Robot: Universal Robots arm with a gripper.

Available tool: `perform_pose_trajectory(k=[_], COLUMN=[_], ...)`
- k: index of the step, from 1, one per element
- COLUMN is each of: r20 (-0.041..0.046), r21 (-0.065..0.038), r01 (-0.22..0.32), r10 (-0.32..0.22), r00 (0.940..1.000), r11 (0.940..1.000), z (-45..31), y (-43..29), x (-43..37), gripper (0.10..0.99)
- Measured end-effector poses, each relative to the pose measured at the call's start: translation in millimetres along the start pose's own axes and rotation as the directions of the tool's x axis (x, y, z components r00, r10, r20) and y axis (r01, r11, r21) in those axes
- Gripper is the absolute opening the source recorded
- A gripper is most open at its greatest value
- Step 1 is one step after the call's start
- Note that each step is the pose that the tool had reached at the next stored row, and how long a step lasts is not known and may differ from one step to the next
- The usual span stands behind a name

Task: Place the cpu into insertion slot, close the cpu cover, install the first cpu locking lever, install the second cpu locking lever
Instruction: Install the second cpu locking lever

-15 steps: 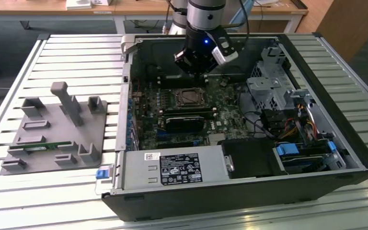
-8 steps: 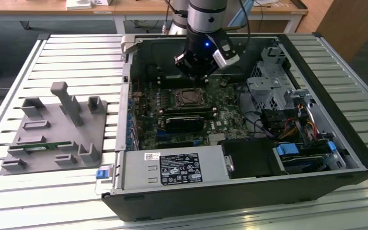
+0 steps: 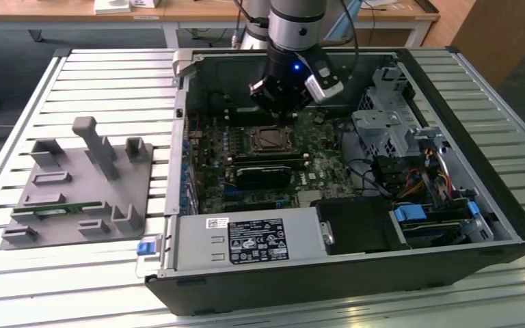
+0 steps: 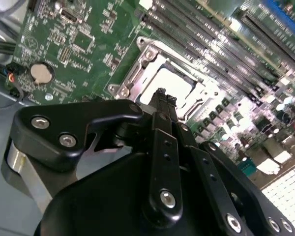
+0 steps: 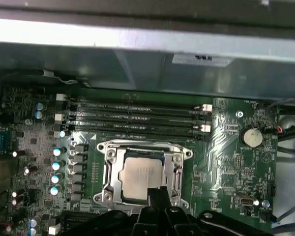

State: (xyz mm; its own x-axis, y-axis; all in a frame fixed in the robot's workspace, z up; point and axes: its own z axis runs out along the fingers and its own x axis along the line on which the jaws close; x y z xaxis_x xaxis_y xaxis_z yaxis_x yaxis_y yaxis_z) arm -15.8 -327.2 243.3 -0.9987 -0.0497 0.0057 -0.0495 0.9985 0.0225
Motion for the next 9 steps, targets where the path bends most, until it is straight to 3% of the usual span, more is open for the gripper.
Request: perform_pose_trajectory(k=[4,7,9], r20=[-0.0011,-0.0044,-0.0045], r21=[-0.001,-0.016,-0.033], r01=[0.0,0.0,0.0], r10=[0.0,0.0,0.0], r00=[1.0,1.0,1.0], r11=[1.0,0.9999,0.9995], z=[0.6,0.9,1.3], y=[-7.4,-13.1,-16.5], x=[0.4,0.7,0.8], gripper=[0.106,0.106,0.106])
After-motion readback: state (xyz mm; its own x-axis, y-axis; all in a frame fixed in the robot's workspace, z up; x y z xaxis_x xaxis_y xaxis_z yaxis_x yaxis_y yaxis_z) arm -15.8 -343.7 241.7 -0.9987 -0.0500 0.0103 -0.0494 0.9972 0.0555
